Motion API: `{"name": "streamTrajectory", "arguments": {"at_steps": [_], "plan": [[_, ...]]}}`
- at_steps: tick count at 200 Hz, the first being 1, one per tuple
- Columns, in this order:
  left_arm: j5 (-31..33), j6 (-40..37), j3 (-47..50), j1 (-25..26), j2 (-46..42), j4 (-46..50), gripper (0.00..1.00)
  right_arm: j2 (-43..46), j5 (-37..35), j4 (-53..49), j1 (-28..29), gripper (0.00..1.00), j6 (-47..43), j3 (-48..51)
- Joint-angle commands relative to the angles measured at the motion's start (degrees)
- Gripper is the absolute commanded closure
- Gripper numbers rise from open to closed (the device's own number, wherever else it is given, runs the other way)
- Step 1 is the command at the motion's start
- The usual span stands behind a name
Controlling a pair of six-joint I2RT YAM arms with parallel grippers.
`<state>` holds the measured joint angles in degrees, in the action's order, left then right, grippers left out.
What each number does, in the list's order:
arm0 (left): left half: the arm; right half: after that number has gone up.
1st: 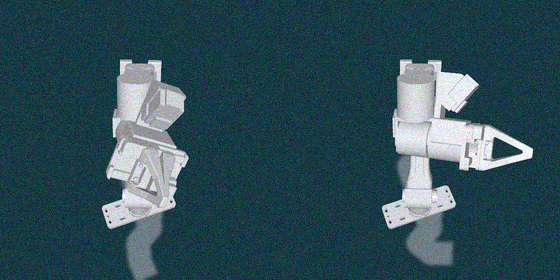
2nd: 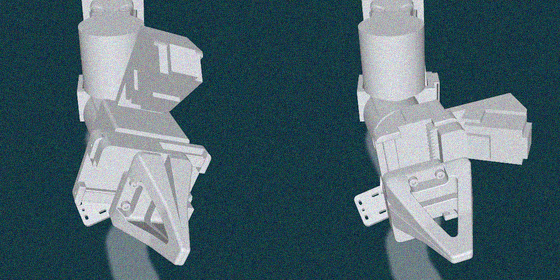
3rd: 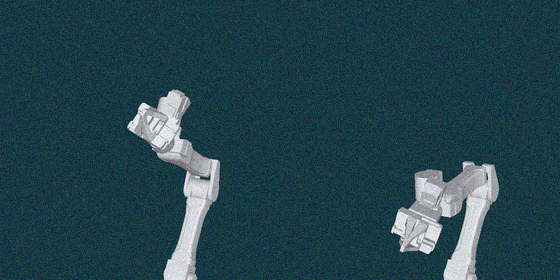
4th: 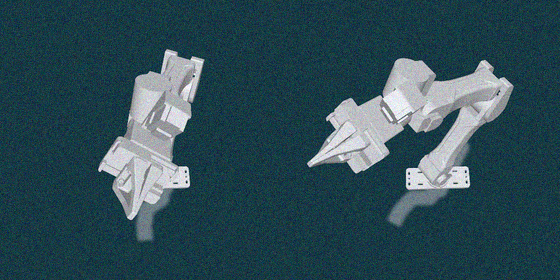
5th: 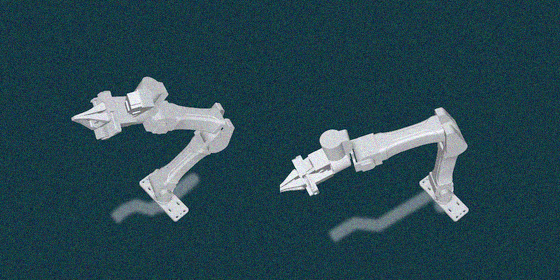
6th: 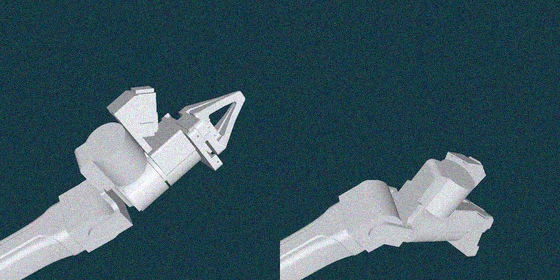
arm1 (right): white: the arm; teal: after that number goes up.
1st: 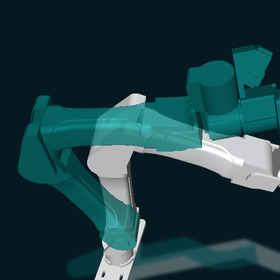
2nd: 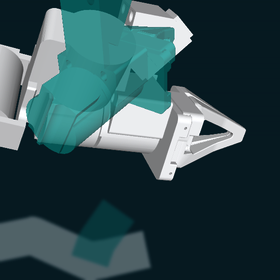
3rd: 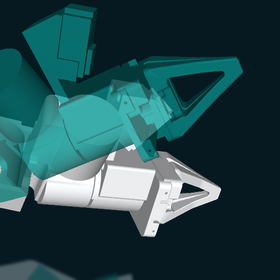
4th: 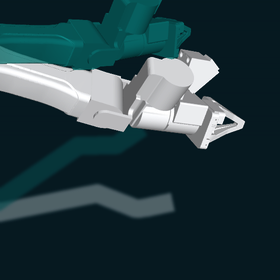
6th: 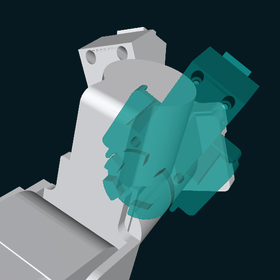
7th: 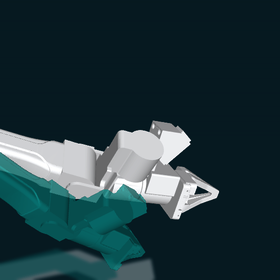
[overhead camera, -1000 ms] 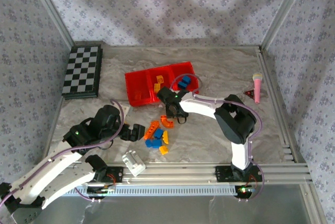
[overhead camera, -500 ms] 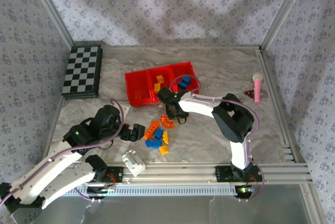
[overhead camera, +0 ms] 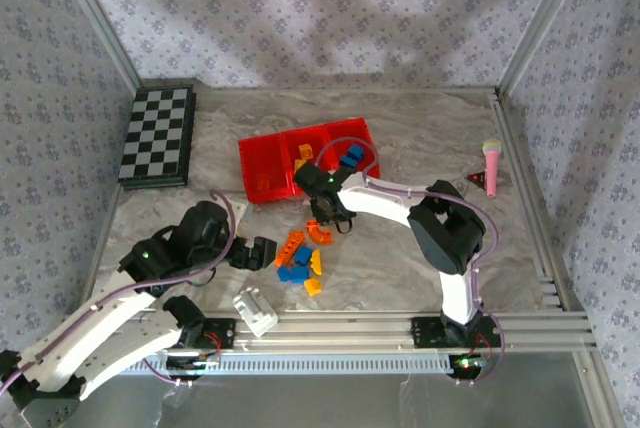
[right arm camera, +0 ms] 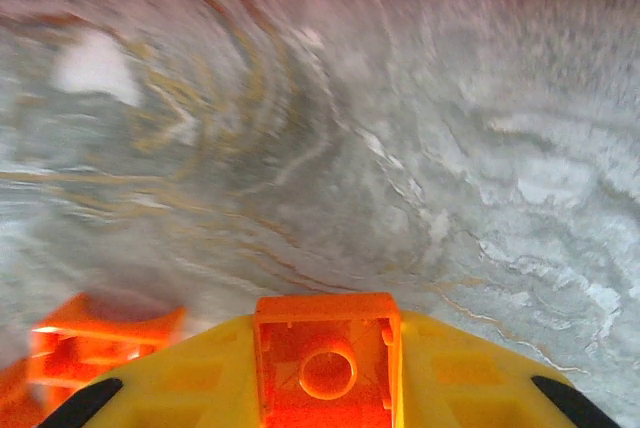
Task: Sort the legos into containers by color
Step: Pick up the lego from the center of the table, then place the lego in the container.
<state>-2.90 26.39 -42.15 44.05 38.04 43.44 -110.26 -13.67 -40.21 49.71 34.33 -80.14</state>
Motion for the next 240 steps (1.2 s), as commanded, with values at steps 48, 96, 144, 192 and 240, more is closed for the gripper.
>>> {"name": "streamTrajectory", "arguments": {"at_steps": [48,96,144,192,240], "plan": [[7.61,0.72,-0.3,0.41,-5.5,1.23,0.0,1.74,6.22,3.96,-0.52,0.7,-11.46,-16.52],[12.51,1.99,0.13,0.37,-11.3,1.91,0.0,-7.87,14.02,9.01,-2.18,0.72,-13.24,-28.47],[12.78,2.08,0.26,0.38,-12.04,1.91,0.0,-20.14,18.55,12.55,-2.1,0.72,-12.49,-40.1],[12.74,2.35,0.37,0.5,-12.7,1.91,0.0,-29.74,20.93,12.2,-2.71,0.72,-8.73,-48.83],[12.6,2.26,0.41,0.51,-12.73,1.71,0.0,-31.53,19.34,12.87,-3.75,0.63,-7.14,-49.84]]}}
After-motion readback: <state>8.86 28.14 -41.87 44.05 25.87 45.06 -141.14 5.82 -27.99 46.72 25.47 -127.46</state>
